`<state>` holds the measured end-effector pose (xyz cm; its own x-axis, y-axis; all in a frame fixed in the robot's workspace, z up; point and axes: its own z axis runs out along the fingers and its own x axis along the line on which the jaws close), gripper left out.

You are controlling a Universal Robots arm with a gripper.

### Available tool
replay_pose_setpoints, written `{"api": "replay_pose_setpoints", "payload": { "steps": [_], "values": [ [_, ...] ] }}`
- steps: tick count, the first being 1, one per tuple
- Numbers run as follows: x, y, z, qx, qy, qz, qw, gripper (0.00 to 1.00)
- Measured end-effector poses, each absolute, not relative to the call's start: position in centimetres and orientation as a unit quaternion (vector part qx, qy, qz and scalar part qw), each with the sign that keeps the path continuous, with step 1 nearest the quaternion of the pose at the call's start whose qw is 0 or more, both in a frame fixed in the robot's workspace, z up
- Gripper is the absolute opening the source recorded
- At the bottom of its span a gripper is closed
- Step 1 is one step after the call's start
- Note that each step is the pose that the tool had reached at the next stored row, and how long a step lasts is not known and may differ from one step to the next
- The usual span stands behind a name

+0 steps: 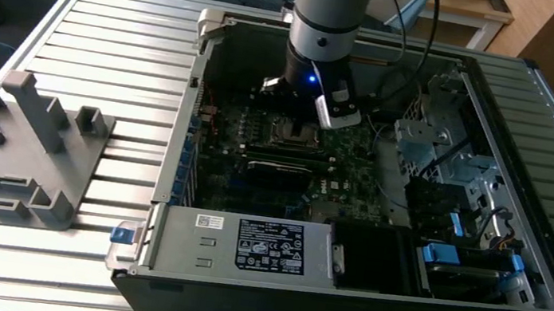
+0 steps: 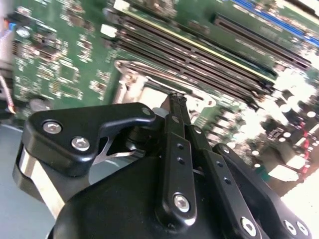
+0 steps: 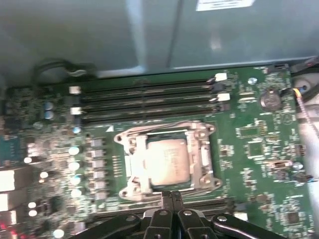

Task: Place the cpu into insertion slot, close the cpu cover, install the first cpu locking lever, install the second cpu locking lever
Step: 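Install the second cpu locking lever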

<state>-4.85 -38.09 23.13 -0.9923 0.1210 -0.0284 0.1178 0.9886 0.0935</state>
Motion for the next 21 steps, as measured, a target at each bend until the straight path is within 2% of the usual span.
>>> {"api": "replay_pose_setpoints", "payload": {
  "steps": [11, 21],
  "values": [
    [-4.6, -35.9, 22.9, 0.06, 0.997, 0.039, 0.017, 0.11],
    [-4.6, -35.3, 22.2, 0.06, 0.998, 0.03, 0.018, 0.11]
  ]
}}
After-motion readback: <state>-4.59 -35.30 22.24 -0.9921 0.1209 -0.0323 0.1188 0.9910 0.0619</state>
